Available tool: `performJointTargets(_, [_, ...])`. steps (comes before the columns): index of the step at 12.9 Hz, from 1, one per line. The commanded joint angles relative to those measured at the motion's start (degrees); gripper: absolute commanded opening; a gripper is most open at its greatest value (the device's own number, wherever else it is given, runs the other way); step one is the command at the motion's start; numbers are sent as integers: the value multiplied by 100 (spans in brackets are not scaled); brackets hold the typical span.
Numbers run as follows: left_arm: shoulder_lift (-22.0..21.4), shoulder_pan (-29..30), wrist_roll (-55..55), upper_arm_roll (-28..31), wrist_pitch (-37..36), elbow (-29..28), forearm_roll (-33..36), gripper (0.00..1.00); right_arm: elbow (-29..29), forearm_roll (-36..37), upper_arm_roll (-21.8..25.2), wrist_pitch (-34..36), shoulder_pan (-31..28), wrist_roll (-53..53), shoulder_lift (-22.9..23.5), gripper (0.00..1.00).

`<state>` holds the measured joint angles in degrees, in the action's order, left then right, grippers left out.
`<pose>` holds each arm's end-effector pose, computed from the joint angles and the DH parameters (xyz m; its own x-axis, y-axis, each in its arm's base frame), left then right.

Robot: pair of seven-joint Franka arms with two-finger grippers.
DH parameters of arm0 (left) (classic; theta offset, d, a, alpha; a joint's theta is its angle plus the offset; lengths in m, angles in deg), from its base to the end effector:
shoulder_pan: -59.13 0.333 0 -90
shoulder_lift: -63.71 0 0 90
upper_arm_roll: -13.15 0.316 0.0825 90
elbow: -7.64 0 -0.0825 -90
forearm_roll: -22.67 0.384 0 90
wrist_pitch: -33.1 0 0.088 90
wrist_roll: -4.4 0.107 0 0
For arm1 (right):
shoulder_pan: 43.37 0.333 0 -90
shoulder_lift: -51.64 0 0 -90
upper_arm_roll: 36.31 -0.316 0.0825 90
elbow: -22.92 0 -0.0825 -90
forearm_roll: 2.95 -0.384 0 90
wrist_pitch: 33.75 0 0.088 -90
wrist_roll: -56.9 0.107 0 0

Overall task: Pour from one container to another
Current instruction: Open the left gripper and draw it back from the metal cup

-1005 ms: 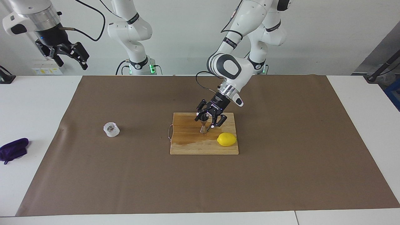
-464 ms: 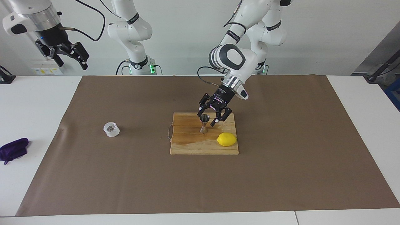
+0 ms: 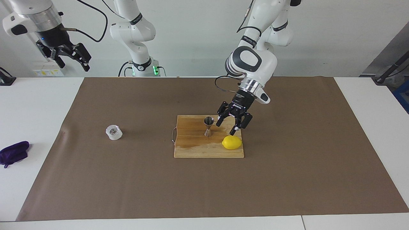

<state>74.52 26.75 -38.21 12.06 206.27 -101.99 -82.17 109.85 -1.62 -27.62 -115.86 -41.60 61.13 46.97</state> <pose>0.5440 -0.2725 0.4286 -0.0005 0.6358 -0.7718 0.7488 0.5118 0.4212 0.5094 -0.0686 0.6804 0.9806 -0.1960 -0.0028 -0.1959 -0.9806 0.0109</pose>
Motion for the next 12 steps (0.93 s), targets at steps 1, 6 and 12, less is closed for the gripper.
performJointTargets(1, [61, 389, 68, -40, -29, 56, 804, 82, 96, -106, -8, 37, -45, -116, -105, 100])
performJointTargets(6, [61, 1128, 1139, -40, -205, -23, 1210, 80, 70, -115, 45, -6, -116, -168, -131, 100])
performJointTargets(12, [61, 2269, 1246, -31, -1669, 64, 4184, 80, 1491, -737, 387, -1296, -230, -2254, -658, 100])
